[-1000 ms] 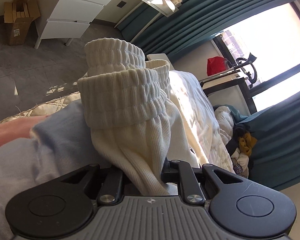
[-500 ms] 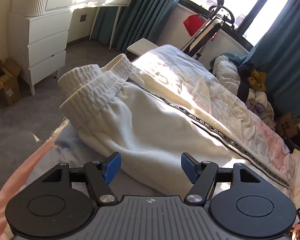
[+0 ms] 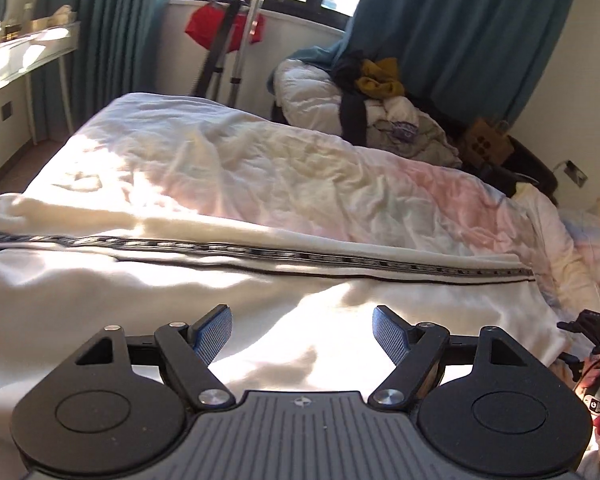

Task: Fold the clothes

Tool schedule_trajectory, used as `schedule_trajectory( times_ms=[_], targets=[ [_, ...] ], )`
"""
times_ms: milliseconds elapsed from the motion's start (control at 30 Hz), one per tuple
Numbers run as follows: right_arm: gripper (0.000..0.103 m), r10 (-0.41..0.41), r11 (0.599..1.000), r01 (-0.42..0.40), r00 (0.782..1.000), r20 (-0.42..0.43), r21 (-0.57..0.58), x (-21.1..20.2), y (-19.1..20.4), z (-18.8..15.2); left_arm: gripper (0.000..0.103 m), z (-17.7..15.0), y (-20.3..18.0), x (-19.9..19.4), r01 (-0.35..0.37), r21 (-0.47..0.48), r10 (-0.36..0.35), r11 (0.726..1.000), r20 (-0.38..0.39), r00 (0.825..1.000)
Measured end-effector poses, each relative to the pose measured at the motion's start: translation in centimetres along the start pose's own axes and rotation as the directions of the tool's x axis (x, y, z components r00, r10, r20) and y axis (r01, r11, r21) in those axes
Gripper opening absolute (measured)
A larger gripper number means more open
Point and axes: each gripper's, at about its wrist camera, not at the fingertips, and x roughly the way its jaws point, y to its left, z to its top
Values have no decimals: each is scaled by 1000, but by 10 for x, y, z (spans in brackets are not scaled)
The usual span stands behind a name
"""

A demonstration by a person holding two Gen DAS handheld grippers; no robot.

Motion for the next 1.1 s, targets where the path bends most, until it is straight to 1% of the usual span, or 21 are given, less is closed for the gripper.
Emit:
schedule_trajectory(
  times_ms=[67, 100, 167, 200, 233, 300, 400, 467, 500, 533, 600, 633, 667, 700, 800, 900, 933, 1000, 1033, 1067, 1100],
  targets=[
    [58, -9, 1000, 9, 1000, 19, 5, 2, -1, 0, 77, 13, -32, 40, 52, 82, -50, 995, -26, 998],
    [58, -11, 1000, 11, 1000, 29, 6, 3, -1, 0, 76, 20, -52, 65, 86, 129, -81, 988, -43, 996],
    [58, -16, 1000, 16, 999, 48, 8, 6, -2, -1, 74, 32, -87, 107, 155, 201, -141, 967, -82, 987],
    [58, -18, 1000, 18, 998, 58, 9, 7, -2, -1, 73, 38, -107, 128, 193, 235, -173, 953, -102, 980],
    [58, -19, 1000, 19, 998, 63, 8, 9, -2, -2, 73, 44, -128, 150, 233, 270, -206, 934, -124, 971],
    [58, -20, 1000, 20, 997, 77, 8, 13, -2, -2, 72, 53, -167, 185, 293, 340, -249, 894, -168, 954],
    [58, -26, 1000, 27, 995, 100, -6, 19, 0, -4, 71, 59, -226, 236, 365, 441, -287, 820, -236, 929],
    [58, -26, 1000, 25, 994, 102, 5, 23, 0, -3, 70, 60, -256, 263, 381, 495, -285, 781, -261, 922],
    [58, -25, 1000, 24, 994, 102, 14, 26, -1, -3, 68, 60, -271, 277, 388, 520, -282, 761, -272, 920],
    [58, -24, 999, 22, 994, 103, 23, 28, -2, -2, 67, 59, -284, 288, 401, 547, -284, 735, -289, 914],
    [58, -23, 999, 20, 994, 105, 33, 30, -3, -2, 66, 59, -304, 306, 425, 585, -292, 691, -313, 904],
    [58, -22, 999, 19, 994, 106, 33, 32, -3, -2, 66, 58, -314, 316, 436, 596, -290, 675, -329, 899],
    [58, -22, 999, 18, 994, 108, 31, 33, -3, -2, 65, 56, -322, 325, 433, 608, -277, 665, -338, 900],
    [58, -21, 999, 18, 994, 109, 30, 34, -3, -2, 62, 54, -330, 334, 427, 622, -261, 657, -343, 902],
    [59, -22, 1000, 20, 993, 116, 19, 38, -2, -2, 56, 45, -348, 355, 399, 667, -213, 629, -347, 914],
    [59, -23, 1000, 21, 993, 118, 14, 42, -2, -2, 54, 41, -352, 367, 381, 675, -181, 632, -349, 919],
    [59, -22, 1000, 21, 993, 117, 16, 42, -2, -2, 53, 40, -352, 367, 378, 680, -178, 628, -347, 921],
    [59, -21, 1000, 19, 993, 118, 18, 43, -2, -2, 36, 38, -353, 365, 370, 693, -176, 618, -337, 925],
    [59, -21, 1000, 19, 993, 118, 17, 42, -2, -2, 33, 38, -353, 362, 363, 696, -174, 620, -329, 928],
    [59, -19, 1000, 17, 993, 118, 19, 42, -2, -2, 26, 38, -354, 358, 355, 698, -171, 622, -321, 931],
    [59, -17, 1000, 14, 993, 118, 23, 41, -3, -2, 22, 40, -353, 354, 354, 696, -170, 625, -321, 932]
  ],
)
